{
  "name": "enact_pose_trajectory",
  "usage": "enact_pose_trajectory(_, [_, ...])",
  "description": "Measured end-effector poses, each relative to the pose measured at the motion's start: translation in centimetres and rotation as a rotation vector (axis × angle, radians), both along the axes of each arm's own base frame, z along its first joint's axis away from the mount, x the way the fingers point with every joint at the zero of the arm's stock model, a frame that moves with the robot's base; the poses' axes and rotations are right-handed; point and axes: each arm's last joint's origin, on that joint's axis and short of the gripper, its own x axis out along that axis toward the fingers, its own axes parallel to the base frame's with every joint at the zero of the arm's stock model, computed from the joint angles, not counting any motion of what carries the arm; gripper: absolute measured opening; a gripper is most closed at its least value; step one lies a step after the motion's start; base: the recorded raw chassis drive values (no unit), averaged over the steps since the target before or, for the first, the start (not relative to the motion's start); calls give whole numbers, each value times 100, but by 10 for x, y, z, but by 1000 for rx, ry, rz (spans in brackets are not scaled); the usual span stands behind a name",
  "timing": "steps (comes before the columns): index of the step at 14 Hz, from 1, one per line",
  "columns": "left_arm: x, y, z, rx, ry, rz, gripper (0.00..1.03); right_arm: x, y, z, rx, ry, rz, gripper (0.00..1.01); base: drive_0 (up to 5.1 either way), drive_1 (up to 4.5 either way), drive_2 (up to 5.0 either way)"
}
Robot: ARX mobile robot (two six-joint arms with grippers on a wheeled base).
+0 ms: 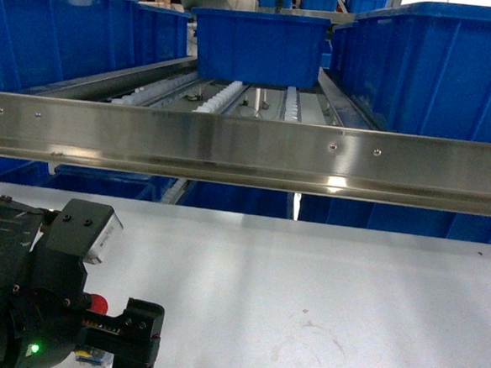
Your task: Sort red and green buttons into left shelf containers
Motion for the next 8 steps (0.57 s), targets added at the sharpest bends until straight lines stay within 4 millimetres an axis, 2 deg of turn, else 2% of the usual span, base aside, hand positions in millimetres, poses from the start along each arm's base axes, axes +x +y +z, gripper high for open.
enact_pose_trajectory(6, [1,1,-22,-30,-22,-17,98,0,0,0,0,0,0,29,0,0,0])
enact_pose_trajectory(7, [-2,2,-28,-26,-12,-15,94,0,0,0,0,0,0,29,0,0,0])
enact_pose_trajectory(8, [-3,2,-30,-25,-12,-16,79,0,0,0,0,0,0,29,0,0,0])
